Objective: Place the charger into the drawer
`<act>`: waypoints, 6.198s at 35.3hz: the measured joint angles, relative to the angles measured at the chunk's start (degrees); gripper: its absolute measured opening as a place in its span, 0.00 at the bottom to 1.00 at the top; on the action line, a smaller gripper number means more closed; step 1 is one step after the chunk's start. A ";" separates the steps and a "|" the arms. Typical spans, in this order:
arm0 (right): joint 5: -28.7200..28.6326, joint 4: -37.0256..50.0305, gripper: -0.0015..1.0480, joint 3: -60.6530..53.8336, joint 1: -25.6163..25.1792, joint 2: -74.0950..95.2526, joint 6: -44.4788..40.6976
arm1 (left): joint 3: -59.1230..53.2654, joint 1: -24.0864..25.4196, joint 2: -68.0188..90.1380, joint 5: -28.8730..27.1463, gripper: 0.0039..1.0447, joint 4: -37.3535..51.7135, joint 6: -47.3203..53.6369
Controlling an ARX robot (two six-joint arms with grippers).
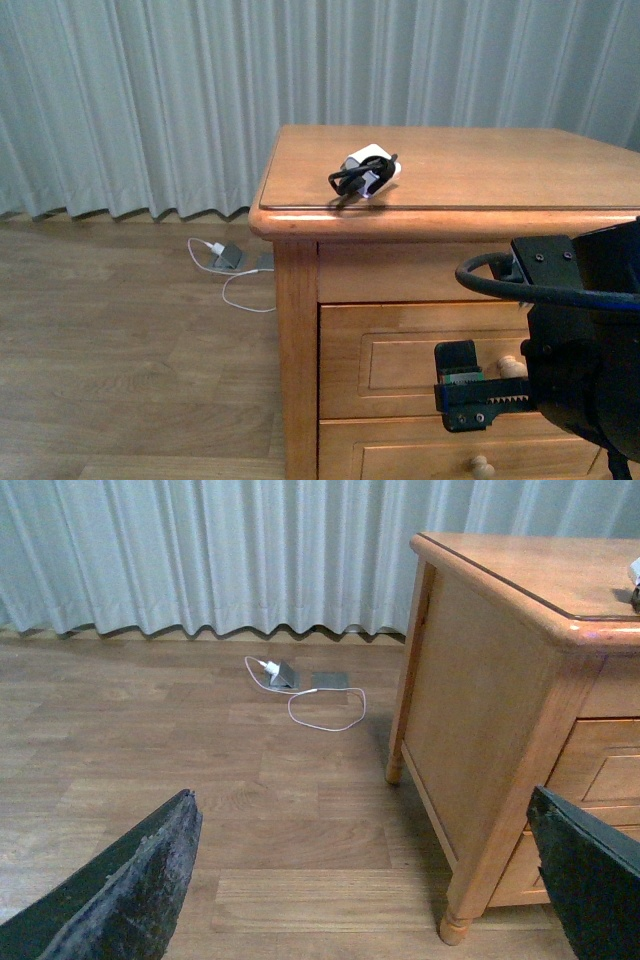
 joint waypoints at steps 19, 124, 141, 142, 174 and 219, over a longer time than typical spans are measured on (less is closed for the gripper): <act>-0.74 3.87 0.92 6.40 -2.16 8.68 -0.50 | 0.00 0.00 0.00 0.00 0.94 0.00 0.00; -31.26 -44.98 0.91 -22.18 -20.17 -72.43 0.90 | 0.00 0.00 0.00 0.00 0.94 0.00 0.00; -14.60 -23.63 0.63 -32.50 -19.89 -88.91 -4.15 | 0.00 0.00 0.00 -0.04 0.94 0.00 0.00; -13.53 -23.15 0.58 -32.89 -19.34 -89.53 -4.35 | 0.00 0.00 0.00 0.02 0.94 0.00 0.00; -12.52 -32.17 0.56 -38.91 -18.78 -104.19 -5.38 | 0.00 0.00 0.00 0.00 0.94 0.00 0.00; -12.52 -32.17 0.91 -38.91 -18.78 -104.24 -5.35 | 56.68 -26.27 90.71 5.55 0.94 30.73 -0.13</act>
